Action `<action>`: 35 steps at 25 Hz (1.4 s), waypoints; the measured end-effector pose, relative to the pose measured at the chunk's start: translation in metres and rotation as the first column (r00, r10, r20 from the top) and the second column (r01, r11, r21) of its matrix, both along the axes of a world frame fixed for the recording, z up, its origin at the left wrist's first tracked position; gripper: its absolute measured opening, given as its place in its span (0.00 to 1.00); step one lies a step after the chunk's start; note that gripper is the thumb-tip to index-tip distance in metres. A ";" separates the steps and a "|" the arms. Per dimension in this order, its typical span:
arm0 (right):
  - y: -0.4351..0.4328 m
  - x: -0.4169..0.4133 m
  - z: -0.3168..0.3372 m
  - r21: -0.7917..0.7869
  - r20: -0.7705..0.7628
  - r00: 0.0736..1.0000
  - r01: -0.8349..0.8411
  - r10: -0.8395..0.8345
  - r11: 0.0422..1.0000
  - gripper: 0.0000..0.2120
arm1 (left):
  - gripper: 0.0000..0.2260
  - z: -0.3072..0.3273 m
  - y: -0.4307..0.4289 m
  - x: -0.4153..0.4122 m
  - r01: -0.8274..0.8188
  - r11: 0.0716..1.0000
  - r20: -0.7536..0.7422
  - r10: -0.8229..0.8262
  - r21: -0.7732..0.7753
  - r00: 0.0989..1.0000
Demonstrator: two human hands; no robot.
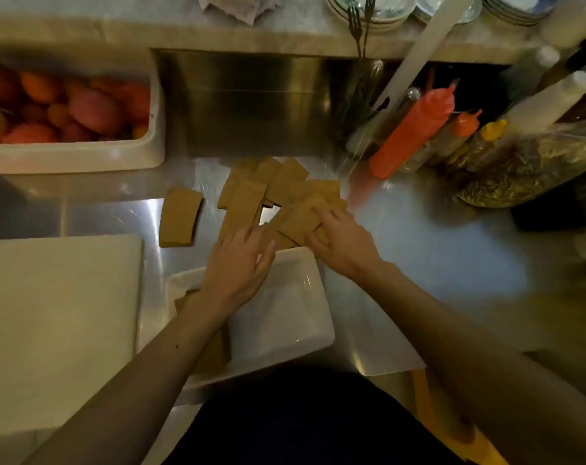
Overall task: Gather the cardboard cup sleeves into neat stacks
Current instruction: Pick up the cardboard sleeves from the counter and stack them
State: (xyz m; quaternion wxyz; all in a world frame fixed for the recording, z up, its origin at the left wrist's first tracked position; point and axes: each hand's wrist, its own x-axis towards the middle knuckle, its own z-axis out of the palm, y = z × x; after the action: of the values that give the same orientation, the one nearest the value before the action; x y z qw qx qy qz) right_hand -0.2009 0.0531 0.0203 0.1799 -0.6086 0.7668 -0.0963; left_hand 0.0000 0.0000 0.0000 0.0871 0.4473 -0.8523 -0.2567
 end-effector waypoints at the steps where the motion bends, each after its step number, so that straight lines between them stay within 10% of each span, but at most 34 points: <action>1: -0.011 -0.002 -0.007 0.028 0.019 0.998 0.056 -0.056 0.998 0.25 | 0.24 -0.005 -0.006 0.001 -0.012 0.999 -0.025 0.013 0.031 1.000; 10: -0.069 -0.018 -0.051 0.334 -0.177 0.935 0.350 -0.306 0.875 0.39 | 0.16 -0.024 -0.041 -0.001 -0.090 0.905 -0.106 0.146 0.415 0.984; 18: -0.075 -0.025 -0.069 0.215 -0.281 0.926 0.318 -0.253 0.923 0.40 | 0.13 -0.017 -0.057 -0.025 -0.171 0.678 -0.145 0.383 0.715 0.913; 25: -0.079 -0.045 -0.031 0.154 0.463 0.761 0.435 -0.454 0.887 0.09 | 0.15 -0.017 -0.068 -0.027 -0.200 0.423 -0.079 0.558 0.884 0.826; 32: -0.088 -0.018 0.019 0.202 0.626 0.738 0.158 -0.252 0.967 0.06 | 0.37 -0.014 -0.083 -0.018 0.090 0.003 -0.068 0.678 0.996 0.732; 35: -0.098 0.005 0.021 0.209 0.621 0.761 0.071 -0.189 0.975 0.04 | 0.32 -0.008 -0.080 -0.018 0.261 -0.034 -0.165 0.694 0.965 0.700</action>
State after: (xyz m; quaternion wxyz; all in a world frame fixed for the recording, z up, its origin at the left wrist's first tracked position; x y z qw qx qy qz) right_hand -0.1961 -0.0454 0.0412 0.4737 -0.4671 0.7061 -0.2423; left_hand -0.0177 -0.0795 -0.0075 0.0795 0.3958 -0.2263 -0.8865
